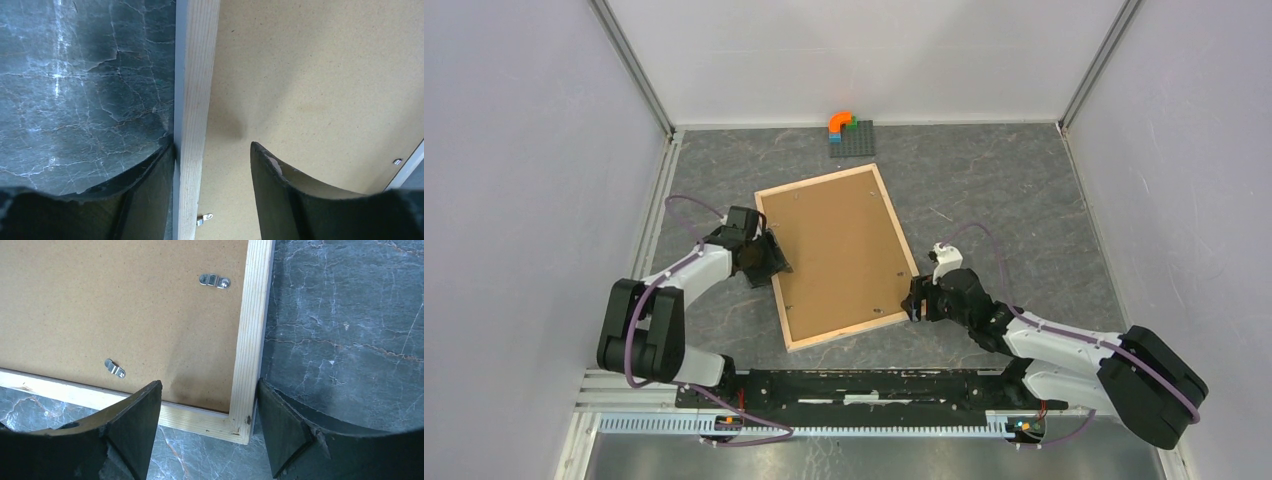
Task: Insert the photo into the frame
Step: Install the photo frame at the center of the board.
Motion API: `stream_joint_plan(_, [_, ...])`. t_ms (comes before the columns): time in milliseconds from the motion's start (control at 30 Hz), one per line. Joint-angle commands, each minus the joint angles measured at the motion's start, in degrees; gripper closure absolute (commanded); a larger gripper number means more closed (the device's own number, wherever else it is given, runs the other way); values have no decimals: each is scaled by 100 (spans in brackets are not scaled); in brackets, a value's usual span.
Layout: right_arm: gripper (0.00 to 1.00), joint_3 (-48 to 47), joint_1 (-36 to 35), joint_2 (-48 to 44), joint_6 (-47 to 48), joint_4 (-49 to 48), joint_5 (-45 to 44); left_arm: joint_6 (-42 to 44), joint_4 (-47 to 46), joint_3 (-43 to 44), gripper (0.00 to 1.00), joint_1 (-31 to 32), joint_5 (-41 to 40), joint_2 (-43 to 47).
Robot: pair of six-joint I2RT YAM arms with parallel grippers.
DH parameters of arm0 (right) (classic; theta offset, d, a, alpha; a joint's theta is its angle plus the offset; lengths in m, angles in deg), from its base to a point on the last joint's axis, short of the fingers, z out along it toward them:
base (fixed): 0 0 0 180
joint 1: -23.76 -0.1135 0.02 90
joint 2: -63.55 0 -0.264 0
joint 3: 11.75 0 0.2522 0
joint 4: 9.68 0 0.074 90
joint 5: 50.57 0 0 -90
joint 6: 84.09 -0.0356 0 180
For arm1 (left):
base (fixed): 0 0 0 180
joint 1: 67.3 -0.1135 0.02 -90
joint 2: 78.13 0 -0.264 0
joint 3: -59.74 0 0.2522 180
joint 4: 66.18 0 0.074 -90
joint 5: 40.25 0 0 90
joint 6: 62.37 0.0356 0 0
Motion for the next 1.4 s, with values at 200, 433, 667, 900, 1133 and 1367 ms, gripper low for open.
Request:
stream_joint_plan(200, [25,-136,-170,-49,-224,-160,617,850,770,1103,60,307,360,-664])
stream_joint_plan(433, [20,-1064,-150,-129,253,1492,-985,1733,1666,1828,87,315,95,-1416])
stream_joint_plan(667, [19,-2525,-95,839,233,2647,-2106,1719,1537,1688,97,323,193,-1353])
stream_joint_plan(900, [21,-3464,-89,1889,-1182,3361,-2216,1550,1476,1625,98,324,356,-1425])
stream_joint_plan(1133, [32,-3623,-88,2355,236,3188,-1991,1536,1478,1613,98,324,353,-1347])
stream_joint_plan(1367, [24,-2671,51,1907,1818,1971,-1634,1528,1443,1631,98,324,487,-1359])
